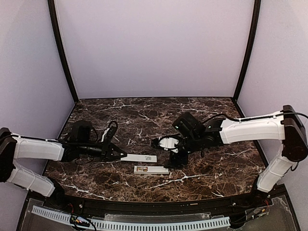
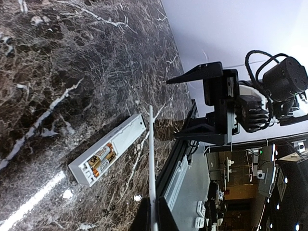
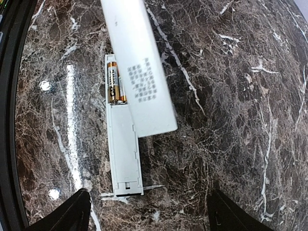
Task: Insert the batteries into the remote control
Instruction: Adjust the remote control without the battery cover at the center of the board, then place the battery cover on the remote control without the battery cover.
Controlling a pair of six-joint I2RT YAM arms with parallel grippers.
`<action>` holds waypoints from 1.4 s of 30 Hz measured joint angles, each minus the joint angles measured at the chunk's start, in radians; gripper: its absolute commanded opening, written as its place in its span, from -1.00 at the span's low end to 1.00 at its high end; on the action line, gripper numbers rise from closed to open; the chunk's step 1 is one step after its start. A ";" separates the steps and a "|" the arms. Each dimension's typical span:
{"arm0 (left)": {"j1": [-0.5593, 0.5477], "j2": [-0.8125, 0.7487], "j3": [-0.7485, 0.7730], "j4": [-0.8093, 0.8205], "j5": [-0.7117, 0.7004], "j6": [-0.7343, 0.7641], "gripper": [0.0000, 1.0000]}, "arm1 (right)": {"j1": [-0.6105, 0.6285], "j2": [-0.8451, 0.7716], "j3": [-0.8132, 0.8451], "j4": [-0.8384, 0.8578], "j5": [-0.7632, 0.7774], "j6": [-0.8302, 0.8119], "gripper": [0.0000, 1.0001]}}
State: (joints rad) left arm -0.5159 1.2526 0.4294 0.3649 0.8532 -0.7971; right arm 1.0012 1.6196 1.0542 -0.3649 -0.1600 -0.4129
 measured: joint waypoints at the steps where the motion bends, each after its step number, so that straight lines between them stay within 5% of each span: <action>1: -0.018 0.023 0.013 0.005 0.003 0.000 -0.99 | -0.001 -0.006 0.000 -0.003 0.000 -0.004 0.64; 23: -0.163 0.389 0.090 0.370 0.011 -0.153 -0.99 | 0.008 0.193 0.122 -0.055 -0.087 -0.079 0.26; 42: -0.163 0.475 0.094 0.404 0.006 -0.177 -0.99 | 0.013 0.290 0.161 -0.054 -0.112 -0.087 -0.04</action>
State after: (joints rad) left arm -0.6792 1.7271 0.5232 0.7685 0.8597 -0.9745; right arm 1.0145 1.9091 1.2152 -0.4191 -0.2718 -0.5003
